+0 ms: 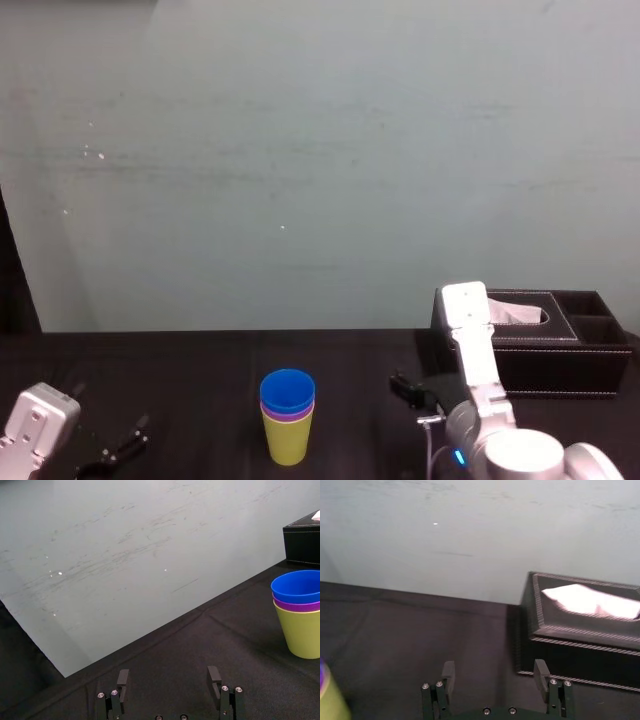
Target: Stack the three plastic cups sequentially using one hand.
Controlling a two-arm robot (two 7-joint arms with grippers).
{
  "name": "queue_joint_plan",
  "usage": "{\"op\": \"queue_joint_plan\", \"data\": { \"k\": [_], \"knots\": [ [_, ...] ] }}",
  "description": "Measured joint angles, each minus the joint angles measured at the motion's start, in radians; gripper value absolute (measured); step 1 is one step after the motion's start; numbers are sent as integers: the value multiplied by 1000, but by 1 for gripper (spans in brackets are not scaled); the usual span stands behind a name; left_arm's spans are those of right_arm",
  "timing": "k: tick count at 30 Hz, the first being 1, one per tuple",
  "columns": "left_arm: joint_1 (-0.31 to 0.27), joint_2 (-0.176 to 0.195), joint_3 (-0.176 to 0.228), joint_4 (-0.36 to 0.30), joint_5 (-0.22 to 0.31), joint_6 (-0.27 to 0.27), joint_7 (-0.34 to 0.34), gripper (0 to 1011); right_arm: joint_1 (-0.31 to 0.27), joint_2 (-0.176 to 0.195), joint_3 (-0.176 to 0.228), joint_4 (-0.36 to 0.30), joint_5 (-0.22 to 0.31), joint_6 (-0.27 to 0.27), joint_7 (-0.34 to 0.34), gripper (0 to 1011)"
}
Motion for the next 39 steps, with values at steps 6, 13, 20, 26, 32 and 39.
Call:
{"op": "queue_joint_plan", "data": {
  "k": [6,13,20,26,32,39],
  "knots": [
    [0,0,0,0,0,0,0,1000,-2,36,6,-8,-31,34,24,1002],
    [0,0,0,0,0,0,0,1000,-32,57,20,-15,-45,-31,43,1002],
    [0,0,0,0,0,0,0,1000,-55,65,24,-17,-50,-80,84,1002],
    [0,0,0,0,0,0,0,1000,-68,70,13,-10,-64,-115,122,1002],
    [0,0,0,0,0,0,0,1000,-79,77,-14,2,-93,-147,146,1002],
    [0,0,0,0,0,0,0,1000,-79,77,-10,1,-91,-145,145,1002]
  ]
}}
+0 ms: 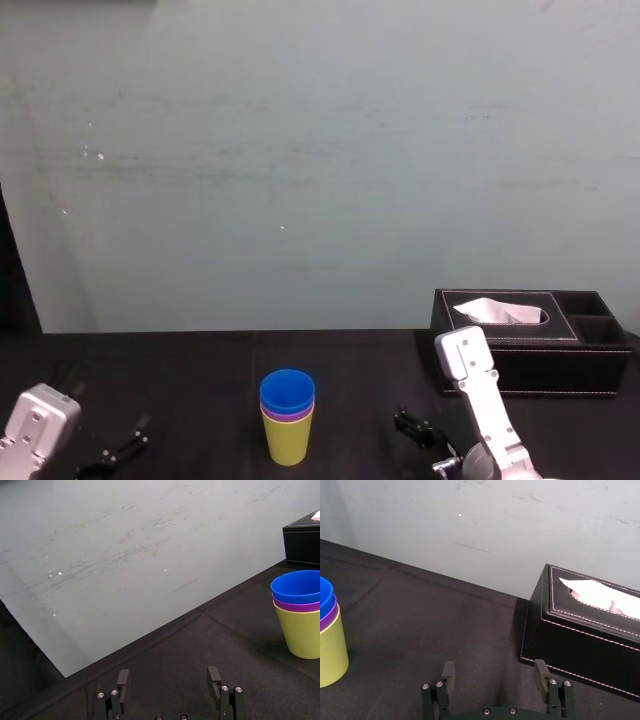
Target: Stack the three plastic cups sequentially using one hand.
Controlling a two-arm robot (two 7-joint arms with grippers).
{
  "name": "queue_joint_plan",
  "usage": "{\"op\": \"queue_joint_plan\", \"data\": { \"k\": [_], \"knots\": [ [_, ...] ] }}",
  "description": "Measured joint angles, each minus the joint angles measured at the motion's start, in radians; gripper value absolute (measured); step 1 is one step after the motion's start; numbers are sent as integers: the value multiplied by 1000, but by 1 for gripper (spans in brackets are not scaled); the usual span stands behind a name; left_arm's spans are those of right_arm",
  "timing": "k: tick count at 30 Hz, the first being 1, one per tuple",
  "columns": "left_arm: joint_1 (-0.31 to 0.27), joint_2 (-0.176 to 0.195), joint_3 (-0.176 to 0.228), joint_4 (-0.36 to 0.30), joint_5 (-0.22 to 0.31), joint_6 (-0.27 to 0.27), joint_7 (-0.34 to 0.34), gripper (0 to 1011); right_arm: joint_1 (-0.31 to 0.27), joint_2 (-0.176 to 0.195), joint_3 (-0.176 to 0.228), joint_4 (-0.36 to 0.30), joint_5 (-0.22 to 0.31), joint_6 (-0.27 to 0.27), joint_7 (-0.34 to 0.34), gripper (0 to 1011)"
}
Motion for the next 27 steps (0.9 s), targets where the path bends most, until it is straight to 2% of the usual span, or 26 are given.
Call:
{"op": "queue_joint_plan", "data": {
  "k": [27],
  "knots": [
    [0,0,0,0,0,0,0,1000,2,-2,4,-2,7,5,-4,1002]
  ]
}}
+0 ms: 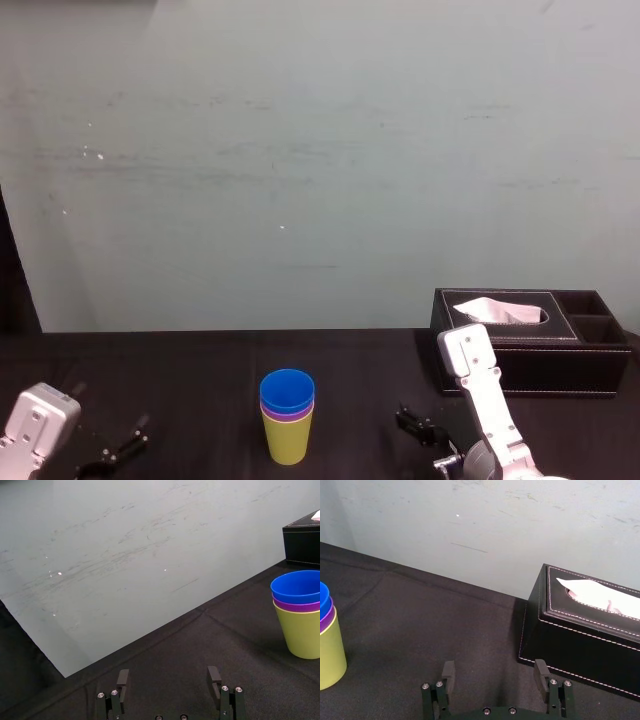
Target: Stack the three plastic cups sequentially using one hand.
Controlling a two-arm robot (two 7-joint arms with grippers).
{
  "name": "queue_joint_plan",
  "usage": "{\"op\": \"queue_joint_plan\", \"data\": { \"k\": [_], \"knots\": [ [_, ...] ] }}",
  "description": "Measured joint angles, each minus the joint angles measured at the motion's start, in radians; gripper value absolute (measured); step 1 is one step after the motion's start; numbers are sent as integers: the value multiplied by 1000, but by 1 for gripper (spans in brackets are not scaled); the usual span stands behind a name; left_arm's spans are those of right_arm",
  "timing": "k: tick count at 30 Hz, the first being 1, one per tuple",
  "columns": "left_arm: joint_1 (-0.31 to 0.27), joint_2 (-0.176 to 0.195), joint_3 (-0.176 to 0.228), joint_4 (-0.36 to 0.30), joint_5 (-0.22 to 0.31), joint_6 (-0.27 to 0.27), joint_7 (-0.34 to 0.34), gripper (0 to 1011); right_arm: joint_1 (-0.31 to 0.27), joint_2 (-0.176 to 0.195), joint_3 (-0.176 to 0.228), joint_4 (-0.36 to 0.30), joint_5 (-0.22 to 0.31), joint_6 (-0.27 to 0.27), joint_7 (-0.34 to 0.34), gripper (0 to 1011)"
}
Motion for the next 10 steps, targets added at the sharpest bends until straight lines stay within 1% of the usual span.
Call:
{"op": "queue_joint_plan", "data": {
  "k": [10],
  "knots": [
    [0,0,0,0,0,0,0,1000,0,0,0,0,1,0,-1,1002]
  ]
}}
